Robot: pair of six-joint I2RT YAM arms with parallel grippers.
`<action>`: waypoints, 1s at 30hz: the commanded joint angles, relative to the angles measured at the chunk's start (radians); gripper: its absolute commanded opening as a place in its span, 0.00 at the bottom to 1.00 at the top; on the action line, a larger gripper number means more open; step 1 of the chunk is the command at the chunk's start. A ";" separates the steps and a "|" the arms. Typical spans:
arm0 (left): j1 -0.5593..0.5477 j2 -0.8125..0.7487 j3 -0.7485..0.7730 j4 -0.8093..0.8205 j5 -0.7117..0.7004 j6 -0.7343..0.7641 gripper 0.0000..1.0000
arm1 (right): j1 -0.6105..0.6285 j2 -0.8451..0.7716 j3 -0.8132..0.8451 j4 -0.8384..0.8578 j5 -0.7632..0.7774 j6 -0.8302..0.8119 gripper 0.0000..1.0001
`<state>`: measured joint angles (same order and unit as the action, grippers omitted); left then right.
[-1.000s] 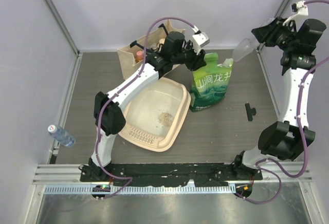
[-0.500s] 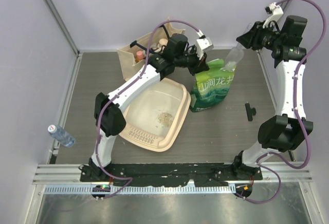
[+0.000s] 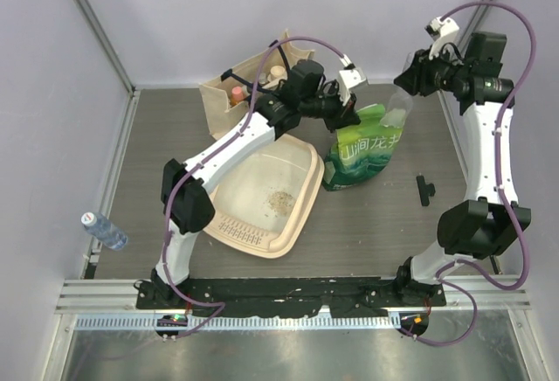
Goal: Fill the litter box with clean litter
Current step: 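Scoop the cat litter from the cat litter bag.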
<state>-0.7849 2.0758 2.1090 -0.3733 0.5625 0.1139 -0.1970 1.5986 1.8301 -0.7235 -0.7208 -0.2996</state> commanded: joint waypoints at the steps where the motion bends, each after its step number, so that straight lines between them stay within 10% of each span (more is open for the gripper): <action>1: -0.028 -0.079 0.028 -0.015 0.048 0.001 0.00 | 0.030 -0.066 -0.163 0.089 0.084 -0.029 0.01; 8: -0.030 -0.083 0.013 -0.036 0.019 0.036 0.00 | 0.030 -0.193 -0.526 0.443 0.161 0.065 0.01; 30: -0.028 -0.086 0.002 -0.045 -0.006 0.064 0.00 | 0.005 -0.266 -0.904 0.635 0.314 0.153 0.01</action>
<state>-0.8120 2.0598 2.1036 -0.4103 0.5499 0.1658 -0.1581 1.2995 1.0016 -0.0853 -0.5697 -0.1928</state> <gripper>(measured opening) 0.015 0.329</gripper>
